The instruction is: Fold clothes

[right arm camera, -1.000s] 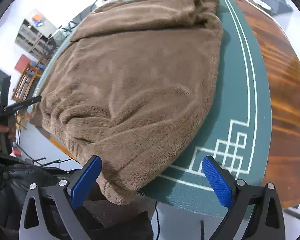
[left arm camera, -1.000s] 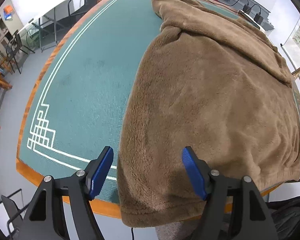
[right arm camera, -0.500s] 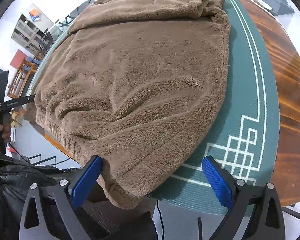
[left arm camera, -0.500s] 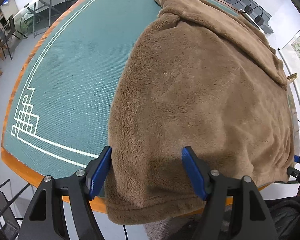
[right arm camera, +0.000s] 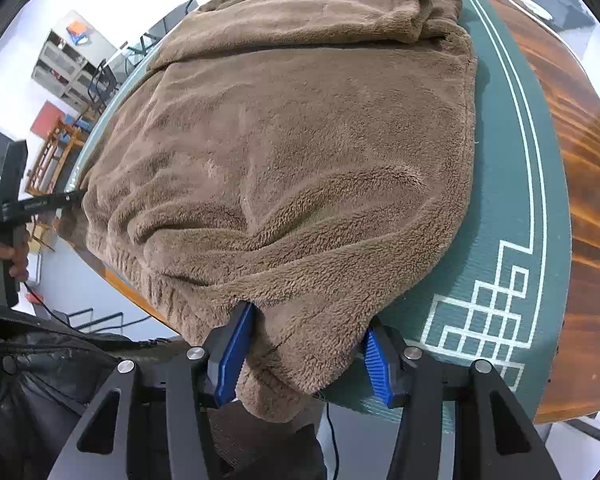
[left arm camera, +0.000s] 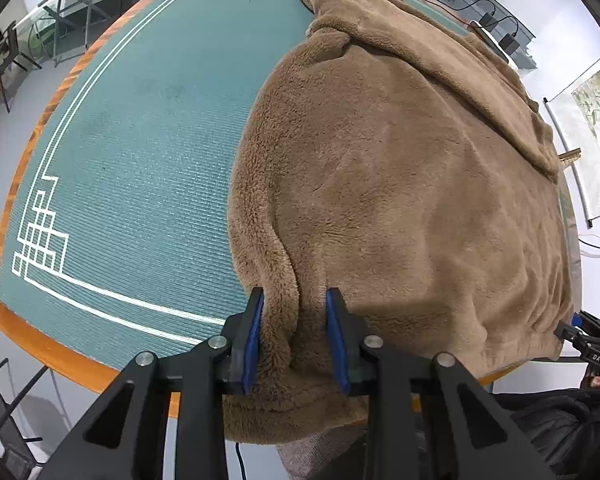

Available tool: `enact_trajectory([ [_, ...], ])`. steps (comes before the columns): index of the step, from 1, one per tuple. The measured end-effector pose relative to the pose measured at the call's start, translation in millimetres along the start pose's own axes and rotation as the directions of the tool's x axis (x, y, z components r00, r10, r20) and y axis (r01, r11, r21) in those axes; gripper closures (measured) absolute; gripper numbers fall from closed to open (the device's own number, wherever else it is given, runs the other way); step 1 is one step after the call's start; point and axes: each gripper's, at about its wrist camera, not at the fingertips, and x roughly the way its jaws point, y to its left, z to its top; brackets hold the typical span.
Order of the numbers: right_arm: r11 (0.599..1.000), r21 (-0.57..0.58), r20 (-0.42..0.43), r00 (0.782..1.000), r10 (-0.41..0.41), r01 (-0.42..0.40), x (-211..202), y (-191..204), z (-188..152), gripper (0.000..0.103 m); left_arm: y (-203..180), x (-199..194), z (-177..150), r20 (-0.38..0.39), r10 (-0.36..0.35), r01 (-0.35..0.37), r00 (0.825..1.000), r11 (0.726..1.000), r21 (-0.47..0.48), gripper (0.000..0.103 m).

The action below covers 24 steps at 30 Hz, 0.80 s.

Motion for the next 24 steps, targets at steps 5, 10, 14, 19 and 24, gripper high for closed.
enact_trajectory([
  [5, 0.999, 0.03, -0.004, 0.999, 0.045, -0.045, 1, -4, 3, 0.048, -4, 7, -4, -0.027, -0.007, 0.008, 1.0, 1.0, 0.021, 0.027],
  [10, 0.999, 0.008, -0.002, 0.999, 0.038, -0.038, 4, 3, 4, 0.049, -13, 10, -9, -0.031, 0.025, -0.023, 0.999, 0.998, 0.063, 0.025],
  [14, 0.997, -0.017, 0.002, 0.997, 0.074, -0.074, 1, 2, 2, 0.071, -5, 5, -10, -0.036, -0.018, 0.019, 0.999, 1.0, 0.024, 0.082],
  [19, 0.986, -0.009, 0.031, 0.985, 0.167, -0.167, -7, -7, 1, 0.079, 2, -1, -15, -0.03, -0.099, 0.098, 0.995, 0.995, -0.034, 0.086],
  [24, 0.982, 0.011, 0.034, 0.981, 0.19, -0.19, -11, -16, 4, 0.079, 1, 0, -21, -0.036, -0.084, 0.083, 0.996, 0.996, -0.038, 0.086],
])
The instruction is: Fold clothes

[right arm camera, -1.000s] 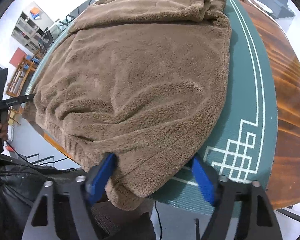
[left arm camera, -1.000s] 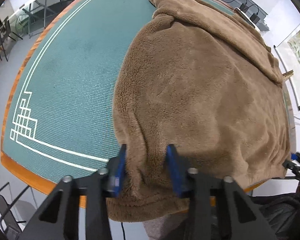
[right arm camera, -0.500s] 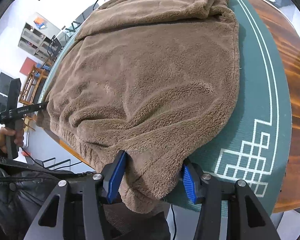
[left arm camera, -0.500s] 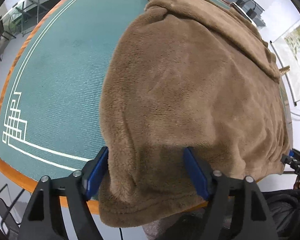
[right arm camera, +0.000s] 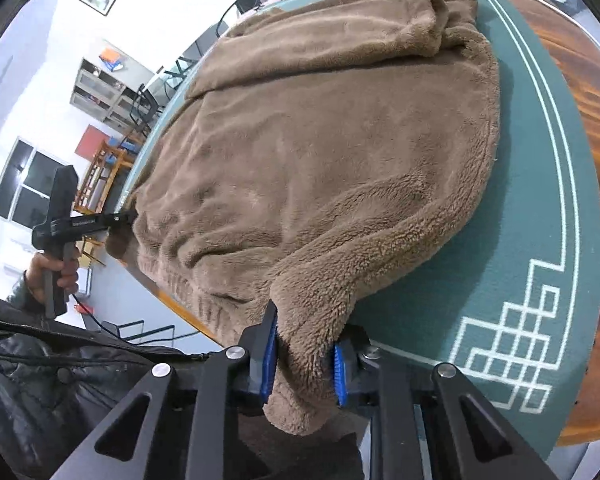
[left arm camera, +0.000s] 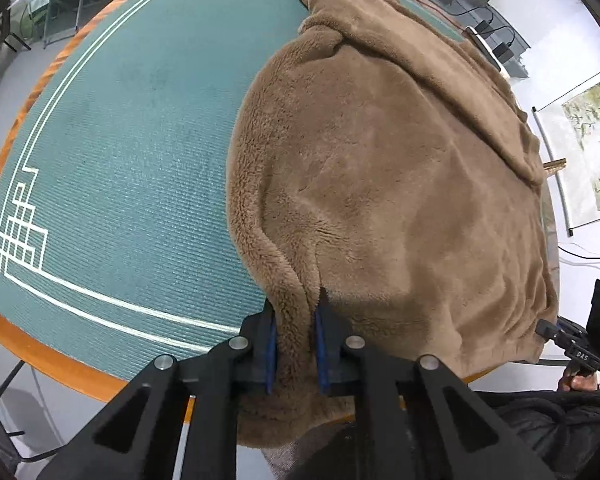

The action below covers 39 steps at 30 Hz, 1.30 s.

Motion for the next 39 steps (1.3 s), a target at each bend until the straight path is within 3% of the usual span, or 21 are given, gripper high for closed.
enact_trajectory([
  [8, 0.999, 0.036, -0.028, 1.0, 0.005, -0.004, 17, -1, 2, 0.078, 12, 5, -12, -0.009, -0.068, 0.068, 0.998, 0.997, -0.036, 0.085],
  [13, 0.997, 0.063, -0.027, 0.999, 0.041, -0.039, 21, -3, 4, 0.064, 24, 6, -12, -0.013, -0.084, 0.084, 0.996, 0.996, -0.026, 0.083],
  [15, 0.996, 0.055, -0.023, 0.997, 0.068, -0.066, 22, 1, 4, 0.046, 25, 6, -14, -0.011, -0.083, 0.083, 0.996, 0.996, -0.016, 0.084],
  [18, 1.0, 0.002, -0.02, 1.0, 0.022, -0.022, 26, 14, 6, 0.045, 25, 6, -19, -0.005, -0.078, 0.078, 0.997, 0.997, -0.015, 0.086],
  [19, 1.0, -0.015, -0.016, 1.0, 0.0, 0.0, 27, 18, 6, 0.046, 25, 5, -20, 0.0, -0.078, 0.078, 0.997, 0.997, -0.019, 0.087],
  [21, 0.999, -0.039, -0.02, 1.0, -0.013, 0.012, 29, 22, 8, 0.081, 24, 0, -24, 0.017, -0.094, 0.094, 0.995, 0.995, -0.028, 0.088],
  [24, 0.999, -0.042, 0.001, 1.0, 0.002, -0.002, 23, 21, 11, 0.085, 22, -12, -29, 0.055, -0.135, 0.137, 0.989, 0.99, -0.037, 0.089],
  [27, 0.997, -0.038, 0.068, 0.996, 0.063, -0.061, 3, 23, 20, 0.086, -15, -23, -32, 0.112, -0.192, 0.197, 0.975, 0.979, -0.041, 0.089],
  [32, 0.994, -0.065, 0.201, 0.975, 0.099, -0.088, -43, 24, 43, 0.086, 6, -45, 66, 0.205, -0.255, 0.266, 0.945, 0.964, -0.026, 0.089],
  [35, 0.995, -0.077, 0.257, 0.963, 0.084, -0.066, -61, 25, 61, 0.086, 10, -78, 84, 0.253, -0.287, 0.3, 0.924, 0.954, -0.011, 0.089],
  [39, 0.996, -0.084, 0.331, 0.942, 0.045, -0.018, -82, 27, 89, 0.086, 4, -92, 129, 0.3, -0.336, 0.348, 0.893, 0.937, 0.015, 0.089],
])
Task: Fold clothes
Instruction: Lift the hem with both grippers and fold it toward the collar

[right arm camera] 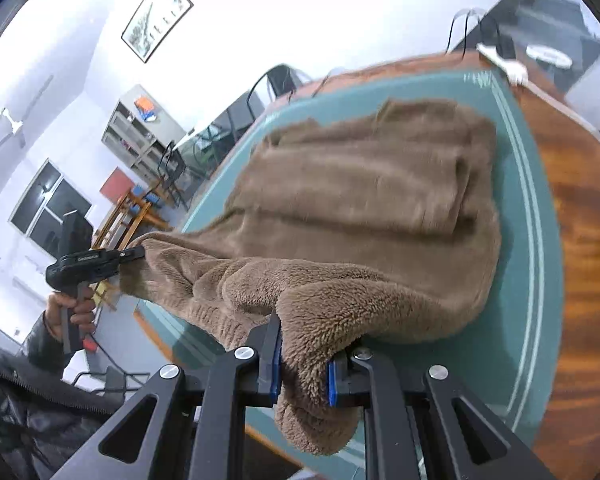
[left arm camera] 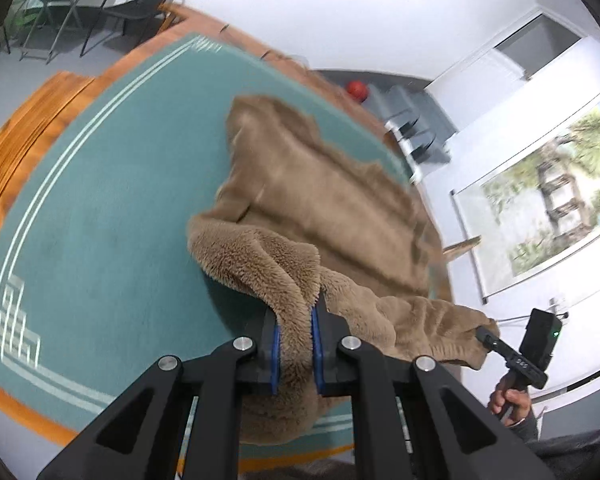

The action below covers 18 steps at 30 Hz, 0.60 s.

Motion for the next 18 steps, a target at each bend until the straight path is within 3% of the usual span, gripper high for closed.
enact_trajectory([
  [8, 0.996, -0.014, 0.131, 0.987, -0.09, 0.093, -26, -5, 66, 0.086, -22, 13, 85, 0.04, -0.11, 0.11, 0.993, 0.994, 0.009, 0.089],
  [18, 0.98, 0.107, 0.159, 0.97, -0.184, 0.168, -1, -39, 123, 0.086, -26, 73, 170, -0.001, -0.119, 0.119, 0.993, 0.993, -0.009, 0.089],
])
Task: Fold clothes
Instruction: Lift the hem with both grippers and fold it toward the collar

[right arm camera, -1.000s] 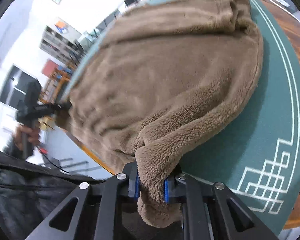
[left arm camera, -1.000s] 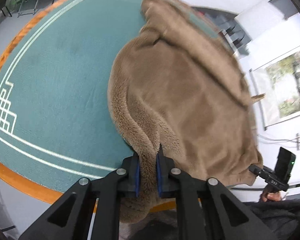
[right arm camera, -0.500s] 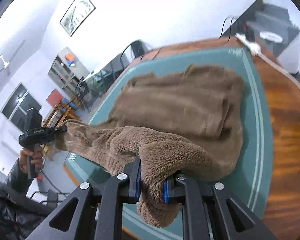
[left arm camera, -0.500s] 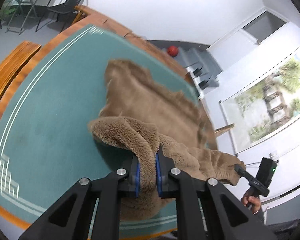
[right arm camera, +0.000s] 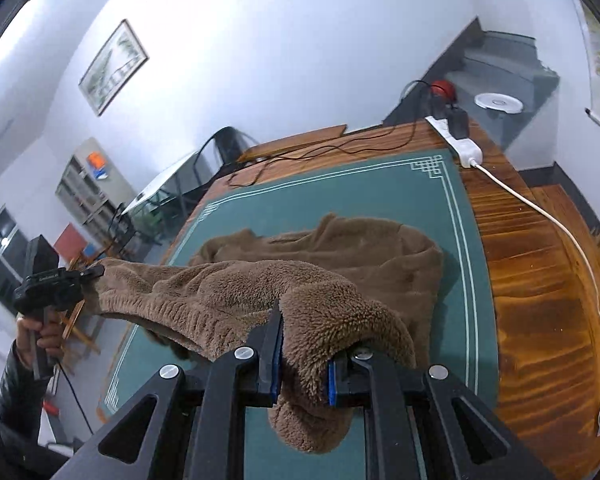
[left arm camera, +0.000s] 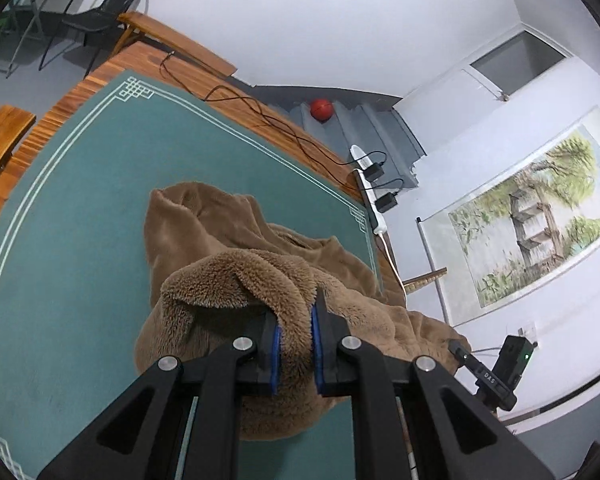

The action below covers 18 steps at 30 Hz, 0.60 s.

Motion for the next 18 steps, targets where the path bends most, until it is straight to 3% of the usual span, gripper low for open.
enact_trajectory([
  [11, 0.99, 0.132, -0.034, 0.998, -0.054, 0.058, 77, -41, 37, 0.086, 38, 84, 50, -0.056, 0.049, -0.054, 0.997, 0.994, -0.094, 0.089],
  [18, 0.979, 0.173, -0.088, 0.992, -0.093, 0.107, 128, -60, 44, 0.086, 62, 123, 61, -0.096, 0.084, -0.097, 0.992, 0.986, -0.138, 0.089],
])
